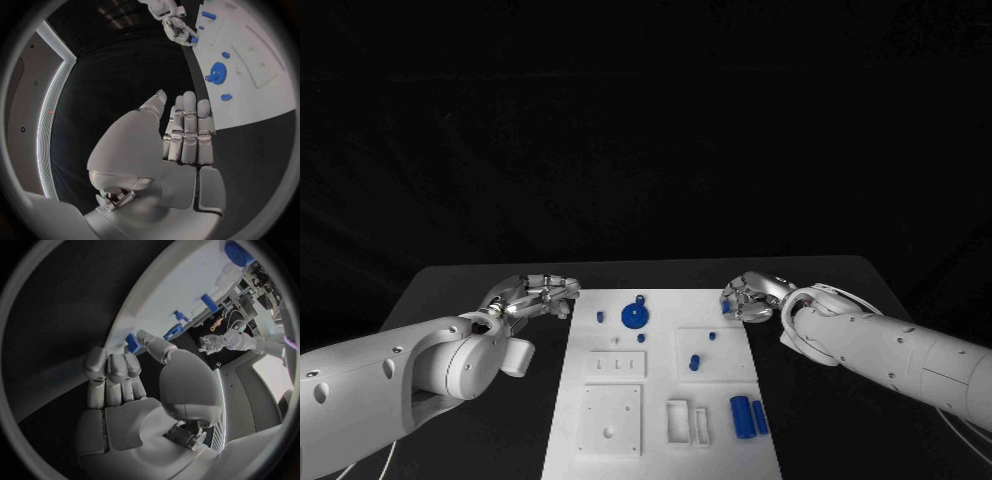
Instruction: Assemble the parts on the task board
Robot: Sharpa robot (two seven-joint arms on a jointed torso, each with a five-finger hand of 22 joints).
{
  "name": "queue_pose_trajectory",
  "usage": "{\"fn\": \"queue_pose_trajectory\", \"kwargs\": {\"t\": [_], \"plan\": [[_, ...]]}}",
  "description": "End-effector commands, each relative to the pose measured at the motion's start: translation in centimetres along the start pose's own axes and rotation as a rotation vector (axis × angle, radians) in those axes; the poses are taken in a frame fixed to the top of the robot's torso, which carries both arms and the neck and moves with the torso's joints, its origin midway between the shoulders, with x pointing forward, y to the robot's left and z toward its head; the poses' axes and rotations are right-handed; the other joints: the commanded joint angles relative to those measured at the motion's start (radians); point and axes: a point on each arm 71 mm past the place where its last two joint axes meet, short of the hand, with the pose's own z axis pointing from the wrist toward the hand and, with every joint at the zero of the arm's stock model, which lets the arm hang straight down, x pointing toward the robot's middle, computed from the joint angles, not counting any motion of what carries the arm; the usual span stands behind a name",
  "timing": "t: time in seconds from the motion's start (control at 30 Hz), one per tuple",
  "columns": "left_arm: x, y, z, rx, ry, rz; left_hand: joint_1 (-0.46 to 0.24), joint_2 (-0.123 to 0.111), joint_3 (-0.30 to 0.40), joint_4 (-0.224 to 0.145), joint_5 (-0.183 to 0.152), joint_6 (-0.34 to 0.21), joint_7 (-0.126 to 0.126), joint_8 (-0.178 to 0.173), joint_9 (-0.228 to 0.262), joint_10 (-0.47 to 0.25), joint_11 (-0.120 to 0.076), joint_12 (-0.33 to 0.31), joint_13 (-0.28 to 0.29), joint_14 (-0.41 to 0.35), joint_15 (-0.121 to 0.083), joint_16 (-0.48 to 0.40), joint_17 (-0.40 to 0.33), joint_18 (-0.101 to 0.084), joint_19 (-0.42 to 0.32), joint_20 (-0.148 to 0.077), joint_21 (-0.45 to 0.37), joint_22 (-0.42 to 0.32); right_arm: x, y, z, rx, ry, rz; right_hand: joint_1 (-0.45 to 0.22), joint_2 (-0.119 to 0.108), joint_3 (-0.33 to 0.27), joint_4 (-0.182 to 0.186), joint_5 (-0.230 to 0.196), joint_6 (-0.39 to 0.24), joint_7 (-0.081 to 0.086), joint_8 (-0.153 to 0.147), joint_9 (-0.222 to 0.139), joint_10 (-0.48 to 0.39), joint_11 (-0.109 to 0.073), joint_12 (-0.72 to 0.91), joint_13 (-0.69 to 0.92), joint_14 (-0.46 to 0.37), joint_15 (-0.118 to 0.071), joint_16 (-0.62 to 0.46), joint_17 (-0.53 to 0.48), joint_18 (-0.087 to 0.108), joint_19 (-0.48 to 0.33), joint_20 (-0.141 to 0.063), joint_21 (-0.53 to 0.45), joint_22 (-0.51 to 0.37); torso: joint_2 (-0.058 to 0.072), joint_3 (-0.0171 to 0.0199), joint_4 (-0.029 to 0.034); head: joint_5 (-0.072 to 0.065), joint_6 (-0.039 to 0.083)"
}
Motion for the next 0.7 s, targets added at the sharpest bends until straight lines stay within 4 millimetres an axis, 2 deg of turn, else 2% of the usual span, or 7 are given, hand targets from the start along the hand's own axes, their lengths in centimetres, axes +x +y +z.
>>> {"fn": "queue_pose_trajectory", "kwargs": {"t": [0.03,0.23,0.5,0.7], "plan": [[0.24,-0.10,0.03,0.007,0.017,-0.005,0.009,0.001,-0.001,0.005,-0.004,0.007,0.001,-0.006,0.001,0.004,0.001,-0.006,0.001,-0.005,0.001,0.003,-0.002,0.011,0.000,-0.007,0.003,0.004,0.03,0.07,0.01,-0.002,-0.005,-0.006,-0.001,0.011,0.010,0.001,-0.007,0.031,0.015,0.007,0.002,0.007,-0.003,0.004,0.001,-0.003,-0.003,-0.005,0.002,0.124,-0.002,0.002,0.002,0.016,0.000,0.0006,0.0004,0.000,0.000],[0.22,-0.10,0.03,0.007,0.017,-0.005,0.009,0.001,-0.001,0.005,-0.004,0.007,0.001,-0.006,0.001,0.004,0.001,-0.006,0.001,-0.005,0.001,0.003,-0.002,0.011,0.000,-0.007,0.003,0.004,-0.08,0.17,0.02,-0.004,-0.024,-0.008,0.002,0.023,0.032,0.006,-0.023,0.058,0.007,0.017,0.005,0.010,-0.011,0.006,0.001,-0.002,-0.011,-0.006,0.004,0.124,-0.001,0.001,0.003,0.016,0.000,0.0006,-0.0005,0.000,-0.001],[0.25,-0.10,0.03,0.007,0.017,-0.004,0.010,0.002,-0.001,0.006,-0.004,0.008,0.001,-0.006,0.001,0.004,0.001,-0.007,0.002,-0.006,0.001,0.004,-0.002,0.011,0.000,-0.007,0.004,0.004,-0.17,0.44,0.01,-0.007,-0.048,-0.018,-0.004,0.055,0.054,0.013,-0.026,0.103,-0.009,0.039,0.015,0.026,-0.026,0.018,0.009,-0.001,-0.025,-0.006,0.008,0.124,0.000,0.000,0.006,0.016,0.000,0.0006,0.0010,0.000,-0.002],[0.23,-0.09,0.02,0.007,0.018,-0.005,0.011,0.002,-0.001,0.006,-0.004,0.008,0.001,-0.006,0.001,0.004,0.001,-0.007,0.002,-0.006,0.001,0.004,-0.002,0.011,0.000,-0.007,0.004,0.004,-0.20,0.74,0.03,-0.004,-0.066,-0.018,-0.008,0.061,0.056,0.008,-0.026,0.116,-0.015,0.046,0.022,0.036,-0.032,0.026,0.016,-0.001,-0.030,-0.006,0.010,0.124,0.001,-0.001,0.008,0.017,0.000,-0.0002,0.0005,0.000,-0.002]]}}
